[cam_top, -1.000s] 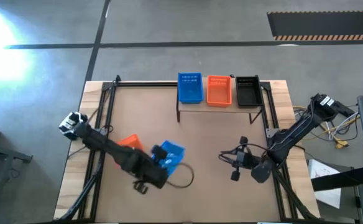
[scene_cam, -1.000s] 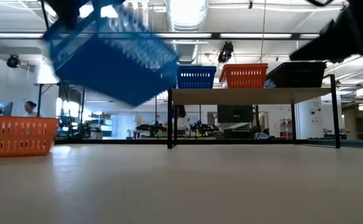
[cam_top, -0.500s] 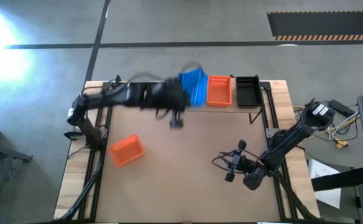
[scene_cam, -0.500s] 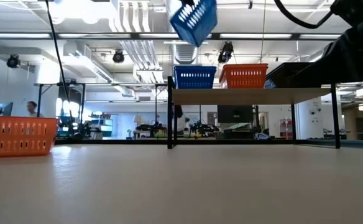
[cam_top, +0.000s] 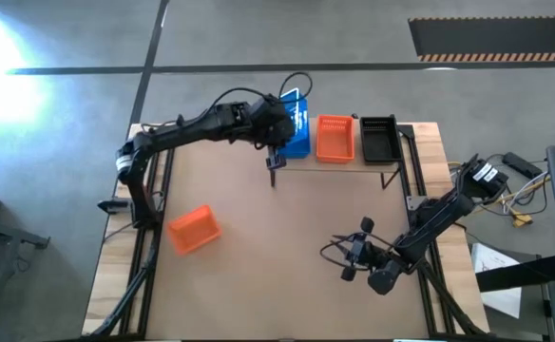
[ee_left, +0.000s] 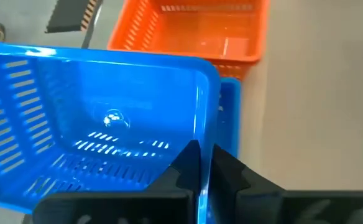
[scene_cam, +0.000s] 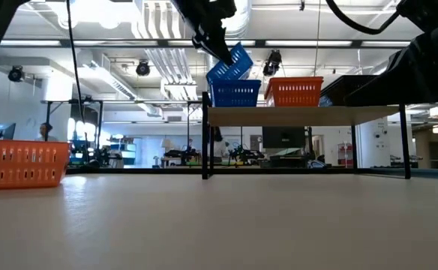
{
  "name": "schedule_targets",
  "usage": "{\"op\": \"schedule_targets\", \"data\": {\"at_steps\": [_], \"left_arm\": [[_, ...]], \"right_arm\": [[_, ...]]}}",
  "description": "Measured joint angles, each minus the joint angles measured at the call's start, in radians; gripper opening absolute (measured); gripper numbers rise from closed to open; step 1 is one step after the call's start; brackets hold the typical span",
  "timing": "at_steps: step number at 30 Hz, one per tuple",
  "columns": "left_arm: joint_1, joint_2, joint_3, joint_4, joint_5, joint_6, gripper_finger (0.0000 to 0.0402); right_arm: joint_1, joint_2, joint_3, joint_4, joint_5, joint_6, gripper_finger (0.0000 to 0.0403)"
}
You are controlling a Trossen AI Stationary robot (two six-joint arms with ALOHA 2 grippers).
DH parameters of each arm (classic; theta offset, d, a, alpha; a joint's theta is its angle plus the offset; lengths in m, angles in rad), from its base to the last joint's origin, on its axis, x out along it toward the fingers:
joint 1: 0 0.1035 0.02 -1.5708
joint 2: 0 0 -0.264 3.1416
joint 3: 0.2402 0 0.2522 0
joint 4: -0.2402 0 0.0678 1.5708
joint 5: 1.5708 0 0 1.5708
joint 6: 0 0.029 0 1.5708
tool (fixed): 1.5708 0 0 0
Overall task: Stack baskets on shelf by color
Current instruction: Stack the blue bin on top of the other blue bin on the shelf
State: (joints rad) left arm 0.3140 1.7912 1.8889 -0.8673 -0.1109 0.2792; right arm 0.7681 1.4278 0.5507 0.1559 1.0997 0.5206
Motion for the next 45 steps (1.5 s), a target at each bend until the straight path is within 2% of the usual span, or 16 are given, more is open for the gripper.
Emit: {"op": "schedule_targets", "data": {"at_steps": [20,23,31,35,40,45], "left_arm": [[-0.035,0.002,-0.009,-0.066,0.006,-0.040,0.0001],[-0.035,0.002,-0.010,-0.064,0.007,-0.040,0.0017],[-0.035,0.002,0.000,-0.059,0.007,-0.040,0.0107],[-0.035,-0.003,0.027,-0.071,0.007,-0.039,0.0135],[-0.039,-0.006,0.033,-0.060,0.017,-0.021,0.0139],[-0.041,0.009,0.001,-0.056,0.053,0.016,0.0118]], "right_arm": [[0.000,0.001,0.000,0.003,0.000,0.002,0.0059],[0.000,0.001,0.000,0.003,0.000,0.001,0.0059],[0.000,0.001,-0.001,0.003,0.000,0.000,0.0059],[0.000,0.001,-0.001,0.003,0.000,0.000,0.0059],[0.000,0.001,-0.001,0.003,0.000,0.000,0.0059],[0.000,0.001,-0.001,0.003,0.000,0.000,0.0059]]}}
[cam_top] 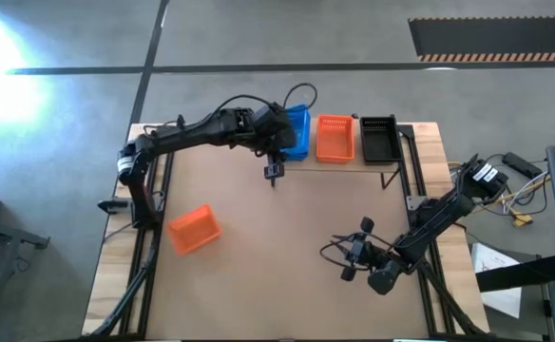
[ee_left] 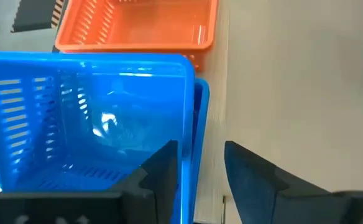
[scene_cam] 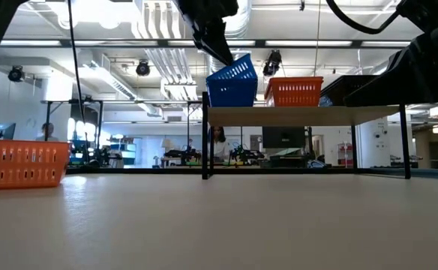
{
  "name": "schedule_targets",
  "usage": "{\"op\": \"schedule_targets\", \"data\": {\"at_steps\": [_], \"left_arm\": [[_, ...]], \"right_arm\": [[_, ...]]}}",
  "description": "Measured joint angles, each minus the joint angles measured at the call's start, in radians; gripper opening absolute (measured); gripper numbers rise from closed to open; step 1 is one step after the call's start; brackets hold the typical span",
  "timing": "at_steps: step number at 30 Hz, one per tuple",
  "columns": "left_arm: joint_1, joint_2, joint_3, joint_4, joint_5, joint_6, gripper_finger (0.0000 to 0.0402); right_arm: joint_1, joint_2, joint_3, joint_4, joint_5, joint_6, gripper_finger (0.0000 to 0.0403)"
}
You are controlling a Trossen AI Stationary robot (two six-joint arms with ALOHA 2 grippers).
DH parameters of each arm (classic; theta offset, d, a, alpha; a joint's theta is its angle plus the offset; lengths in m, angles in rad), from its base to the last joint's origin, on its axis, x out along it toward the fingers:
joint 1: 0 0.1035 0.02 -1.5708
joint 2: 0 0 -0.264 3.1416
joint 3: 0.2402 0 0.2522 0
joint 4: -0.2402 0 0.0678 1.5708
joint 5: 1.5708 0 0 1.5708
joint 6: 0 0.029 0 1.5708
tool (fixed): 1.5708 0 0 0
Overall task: Stack baskets on shelf by color
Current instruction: Stack the blue bin on top of the other blue bin on the shelf
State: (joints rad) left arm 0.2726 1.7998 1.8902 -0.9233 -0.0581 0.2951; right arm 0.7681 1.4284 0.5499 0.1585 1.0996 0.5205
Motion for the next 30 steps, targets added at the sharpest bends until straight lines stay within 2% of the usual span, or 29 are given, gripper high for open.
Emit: {"op": "schedule_targets", "data": {"at_steps": [14,22,30], "left_arm": [[-0.019,-0.001,0.013,0.021,-0.031,0.052,0.0007],[-0.038,-0.002,0.046,0.021,-0.043,0.052,0.0005],[-0.064,-0.002,0.040,0.000,-0.261,0.085,0.0005]], "right_arm": [[0.000,0.000,0.000,-0.001,0.000,0.000,0.0059],[0.000,0.000,-0.001,-0.001,0.000,0.000,0.0059],[0.000,0.000,-0.001,-0.001,0.000,0.000,0.0059]]}}
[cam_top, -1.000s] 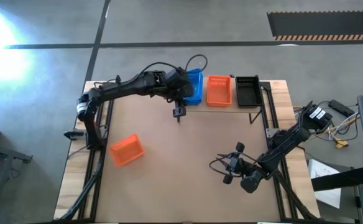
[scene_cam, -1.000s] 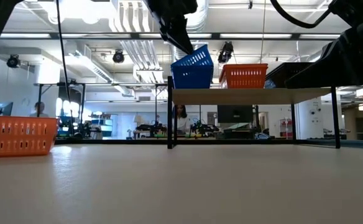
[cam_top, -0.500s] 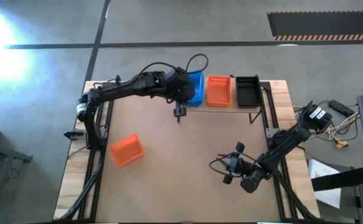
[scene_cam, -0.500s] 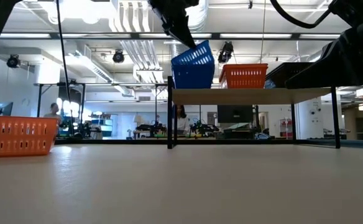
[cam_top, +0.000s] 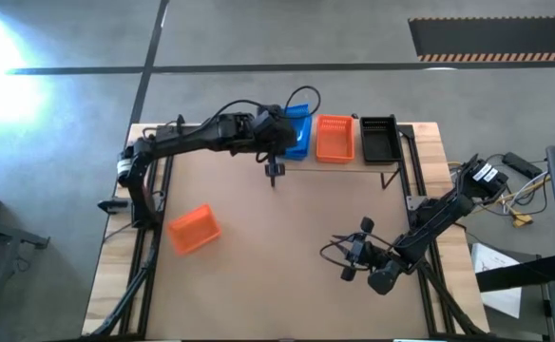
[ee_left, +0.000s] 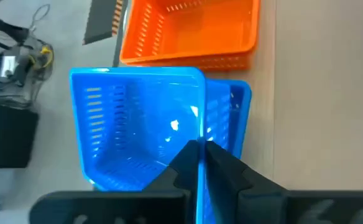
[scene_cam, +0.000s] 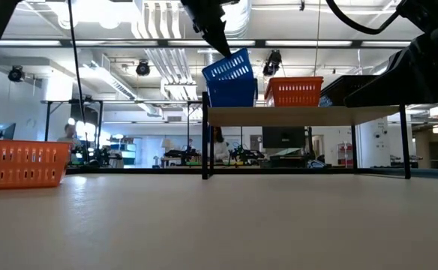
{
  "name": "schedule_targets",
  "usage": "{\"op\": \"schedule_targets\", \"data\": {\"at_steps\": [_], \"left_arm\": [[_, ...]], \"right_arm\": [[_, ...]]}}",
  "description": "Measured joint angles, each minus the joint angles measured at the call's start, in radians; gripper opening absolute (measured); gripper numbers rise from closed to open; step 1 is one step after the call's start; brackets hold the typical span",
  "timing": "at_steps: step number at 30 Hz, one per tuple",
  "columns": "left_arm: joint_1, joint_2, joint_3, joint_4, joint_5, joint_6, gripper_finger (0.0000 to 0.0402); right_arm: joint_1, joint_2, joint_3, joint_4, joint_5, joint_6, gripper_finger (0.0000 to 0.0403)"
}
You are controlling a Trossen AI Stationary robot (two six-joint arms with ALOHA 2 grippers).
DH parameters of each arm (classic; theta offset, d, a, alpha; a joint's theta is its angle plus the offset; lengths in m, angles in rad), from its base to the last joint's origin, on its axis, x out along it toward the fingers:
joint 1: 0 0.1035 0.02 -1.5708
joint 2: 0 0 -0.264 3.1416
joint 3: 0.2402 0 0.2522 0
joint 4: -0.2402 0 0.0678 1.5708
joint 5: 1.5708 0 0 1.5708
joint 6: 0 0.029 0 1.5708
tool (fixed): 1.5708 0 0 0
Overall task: Stack baskets on shelf by color
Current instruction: Stack the blue bin on top of the other blue bin on the shelf
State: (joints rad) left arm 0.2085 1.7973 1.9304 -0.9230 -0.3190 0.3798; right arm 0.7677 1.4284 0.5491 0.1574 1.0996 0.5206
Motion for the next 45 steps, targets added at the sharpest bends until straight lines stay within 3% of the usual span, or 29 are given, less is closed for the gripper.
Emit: {"op": "schedule_targets", "data": {"at_steps": [16,26,30,36,45], "left_arm": [[-0.041,0.046,-0.022,0.069,-0.036,-0.006,0.0013],[-0.040,0.020,0.009,0.077,-0.015,-0.005,0.0146],[-0.037,0.019,-0.010,0.076,0.039,0.000,0.0166],[-0.031,0.032,-0.054,0.085,0.028,0.008,0.0128],[-0.033,0.026,-0.064,0.101,-0.002,0.083,0.0008]], "right_arm": [[0.000,0.000,0.000,0.001,0.000,0.002,0.0059],[0.000,0.000,0.000,0.001,0.000,0.002,0.0059],[0.000,0.000,0.000,0.001,0.000,0.002,0.0059],[0.000,0.000,0.000,0.001,0.000,0.002,0.0059],[0.000,0.000,0.000,0.001,0.000,0.001,0.0059]]}}
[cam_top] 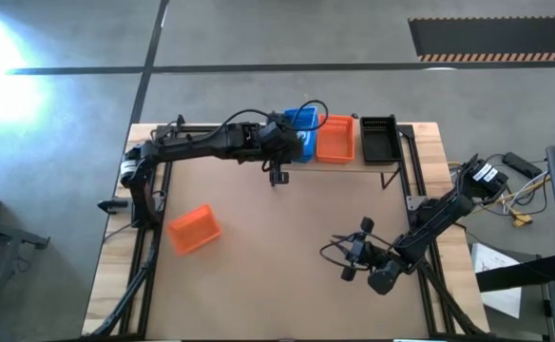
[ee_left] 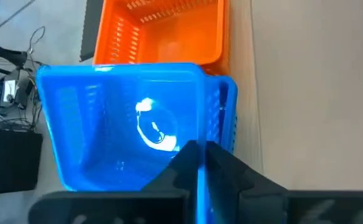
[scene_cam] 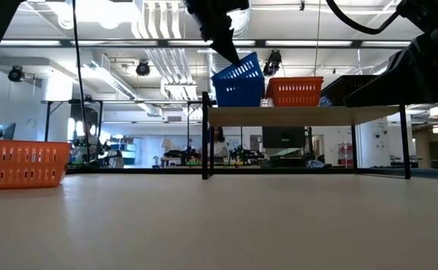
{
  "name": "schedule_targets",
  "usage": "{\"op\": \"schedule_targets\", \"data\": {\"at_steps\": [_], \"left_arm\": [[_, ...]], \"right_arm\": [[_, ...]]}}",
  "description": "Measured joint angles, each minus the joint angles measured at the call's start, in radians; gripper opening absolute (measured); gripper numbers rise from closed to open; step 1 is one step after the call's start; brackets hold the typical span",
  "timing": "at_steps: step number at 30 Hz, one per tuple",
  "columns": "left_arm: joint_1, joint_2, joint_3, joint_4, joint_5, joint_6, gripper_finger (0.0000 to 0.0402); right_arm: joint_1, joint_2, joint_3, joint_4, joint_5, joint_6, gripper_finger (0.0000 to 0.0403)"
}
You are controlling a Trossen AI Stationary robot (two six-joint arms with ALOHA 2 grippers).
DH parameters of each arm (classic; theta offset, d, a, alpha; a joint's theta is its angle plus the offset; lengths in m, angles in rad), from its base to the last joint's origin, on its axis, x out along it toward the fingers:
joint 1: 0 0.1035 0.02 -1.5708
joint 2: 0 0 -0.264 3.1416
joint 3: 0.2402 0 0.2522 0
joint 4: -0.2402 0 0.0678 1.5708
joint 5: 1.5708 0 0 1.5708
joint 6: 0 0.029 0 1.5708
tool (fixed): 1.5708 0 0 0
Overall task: Stack baskets on shelf by color
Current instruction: Stack the blue bin on top of the other blue bin on the shelf
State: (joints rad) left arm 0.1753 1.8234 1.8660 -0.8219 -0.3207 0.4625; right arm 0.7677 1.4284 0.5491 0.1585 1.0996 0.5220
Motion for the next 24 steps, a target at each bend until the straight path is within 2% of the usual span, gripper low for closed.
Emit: {"op": "schedule_targets", "data": {"at_steps": [9,16,24], "left_arm": [[-0.033,-0.016,0.026,0.000,-0.115,0.000,0.0002],[-0.085,-0.007,0.026,-0.001,-0.256,0.049,0.0001],[-0.095,0.024,0.026,-0.005,-0.275,0.053,0.0000]], "right_arm": [[0.000,0.000,0.000,0.000,0.000,-0.002,0.0059],[0.000,0.000,0.000,0.000,0.000,-0.002,0.0059],[0.000,0.000,0.000,0.000,0.000,-0.001,0.0059]]}}
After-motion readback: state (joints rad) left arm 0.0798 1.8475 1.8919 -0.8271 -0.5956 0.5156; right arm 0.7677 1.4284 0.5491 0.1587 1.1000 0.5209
